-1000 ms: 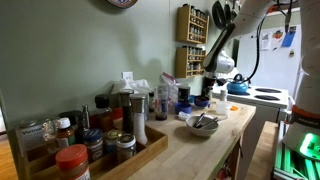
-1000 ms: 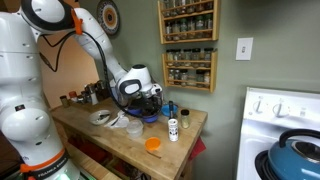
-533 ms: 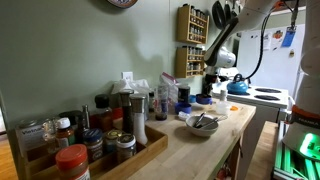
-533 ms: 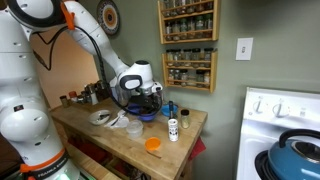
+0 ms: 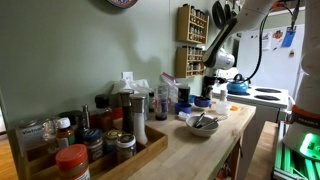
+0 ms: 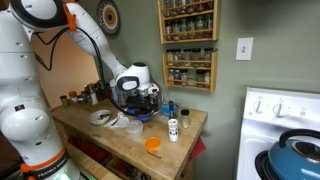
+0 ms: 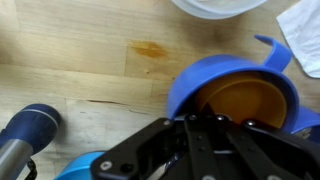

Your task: Remove the orange bowl from the blue bowl

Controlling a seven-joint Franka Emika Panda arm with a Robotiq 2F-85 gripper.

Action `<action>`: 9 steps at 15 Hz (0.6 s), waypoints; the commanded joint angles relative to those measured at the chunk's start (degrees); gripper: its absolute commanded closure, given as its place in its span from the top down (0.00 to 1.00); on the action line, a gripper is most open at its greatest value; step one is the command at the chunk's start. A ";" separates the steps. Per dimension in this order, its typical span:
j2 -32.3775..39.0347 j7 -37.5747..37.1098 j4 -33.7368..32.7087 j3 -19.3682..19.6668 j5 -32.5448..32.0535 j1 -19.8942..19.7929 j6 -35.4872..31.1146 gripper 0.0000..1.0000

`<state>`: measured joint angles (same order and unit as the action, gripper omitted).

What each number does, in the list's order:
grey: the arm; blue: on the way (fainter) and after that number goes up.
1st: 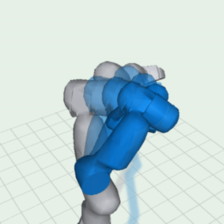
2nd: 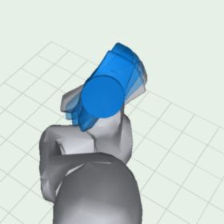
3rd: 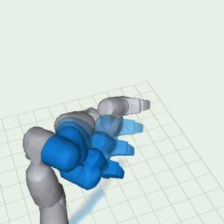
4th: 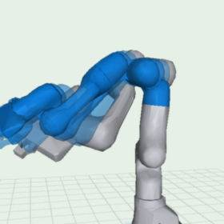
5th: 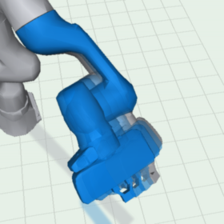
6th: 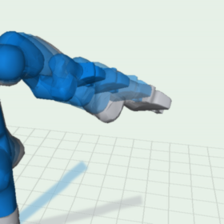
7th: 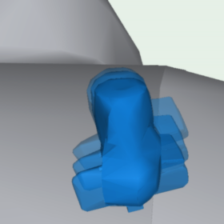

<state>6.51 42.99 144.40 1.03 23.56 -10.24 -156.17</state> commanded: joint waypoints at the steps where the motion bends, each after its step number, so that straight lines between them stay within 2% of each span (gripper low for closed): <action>1: 0.60 -3.12 0.41 -0.05 -0.67 0.87 -0.71 0.02; 2: 0.85 -4.48 0.33 0.08 -1.26 1.03 -0.61 0.02; 3: 1.07 -5.07 0.26 -0.02 -1.34 1.08 -0.44 0.20; 4: 1.23 -5.54 0.22 -0.14 -1.38 1.07 -0.17 0.32; 5: 1.38 -5.64 0.18 -0.30 -1.37 1.00 -0.05 0.08; 9: 1.62 -5.62 0.18 -0.71 -1.14 0.88 0.16 0.00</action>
<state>7.79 38.79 144.40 0.61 23.08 -9.46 -156.18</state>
